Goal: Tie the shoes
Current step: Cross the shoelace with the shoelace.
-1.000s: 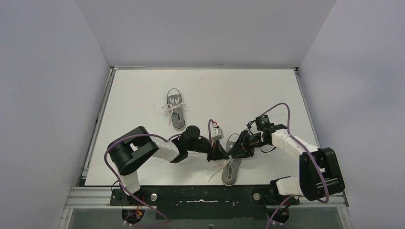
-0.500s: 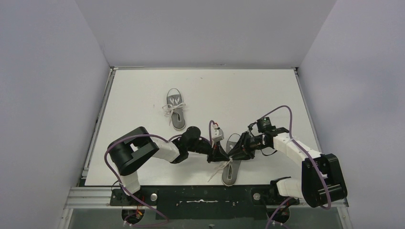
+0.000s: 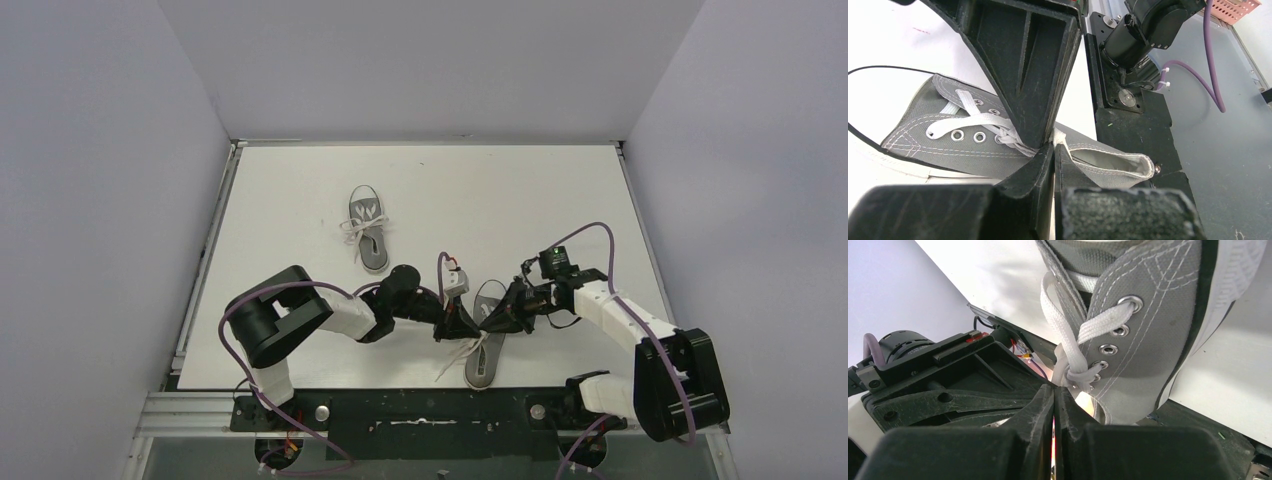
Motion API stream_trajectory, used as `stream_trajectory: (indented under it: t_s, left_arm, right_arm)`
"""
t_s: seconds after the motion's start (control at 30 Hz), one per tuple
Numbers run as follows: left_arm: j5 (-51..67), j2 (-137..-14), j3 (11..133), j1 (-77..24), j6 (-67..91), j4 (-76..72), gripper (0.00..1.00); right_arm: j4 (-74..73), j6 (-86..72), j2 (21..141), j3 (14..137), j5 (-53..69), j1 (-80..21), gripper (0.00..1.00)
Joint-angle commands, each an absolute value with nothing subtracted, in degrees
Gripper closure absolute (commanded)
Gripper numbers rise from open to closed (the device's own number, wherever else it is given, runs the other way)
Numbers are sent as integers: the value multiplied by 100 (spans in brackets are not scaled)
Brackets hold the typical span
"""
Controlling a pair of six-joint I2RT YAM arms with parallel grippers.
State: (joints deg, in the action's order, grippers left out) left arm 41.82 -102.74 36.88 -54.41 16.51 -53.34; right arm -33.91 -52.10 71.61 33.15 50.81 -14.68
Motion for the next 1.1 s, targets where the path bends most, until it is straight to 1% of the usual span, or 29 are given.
stream_trajectory:
  t_s: [0.0, 0.13, 0.17, 0.27, 0.3, 0.37, 0.43, 0.63, 0.67, 0.73, 0.8, 0.93, 1.07]
  left_arm:
    - [3846, -10139, 3821, -5329, 1615, -5573, 100]
    - [3886, -10102, 3763, -5296, 1651, -5545, 100]
    - [3931, -10089, 3762, -5289, 1660, -5526, 98]
    - [3969, -9970, 3658, -5289, 1649, -5502, 81]
    - [3980, -9916, 3622, -5287, 1662, -5498, 77]
    - [3990, -9832, 3545, -5282, 1662, -5486, 75]
    - [3992, -9782, 3467, -5259, 1657, -5504, 73]
    - [4184, -9836, 3411, -5235, 1803, -5671, 74]
    - [4224, -9881, 3434, -5230, 1848, -5703, 72]
    - [4289, -10009, 3517, -5205, 1939, -5739, 66]
    - [4457, -10203, 3635, -5107, 2137, -5873, 64]
    - [4898, -10696, 3835, -4962, 2709, -6551, 63]
    - [4960, -10925, 3873, -4950, 2784, -6734, 64]
  right_arm:
    - [-3757, -5360, 6864, 3286, 5338, -1562, 100]
    - [-3815, -5361, 6771, 3343, 5196, -1544, 100]
    - [-3807, -5354, 6769, 3348, 5168, -1531, 100]
    - [-3690, -5353, 6795, 3353, 5095, -1513, 100]
    - [-3618, -5353, 6802, 3357, 5085, -1504, 100]
    - [-3572, -5348, 6815, 3370, 5057, -1504, 100]
    - [-3550, -5337, 6812, 3387, 5050, -1502, 100]
    - [-3596, -5260, 6785, 3367, 5043, -1438, 100]
    - [-3630, -5223, 6799, 3378, 5045, -1433, 100]
    - [-3671, -5166, 6803, 3389, 5045, -1439, 100]
    - [-3673, -5150, 6805, 3398, 5037, -1426, 100]
    - [-3682, -5142, 6796, 3442, 5028, -1421, 100]
    - [-3723, -5101, 6821, 3505, 5044, -1420, 100]
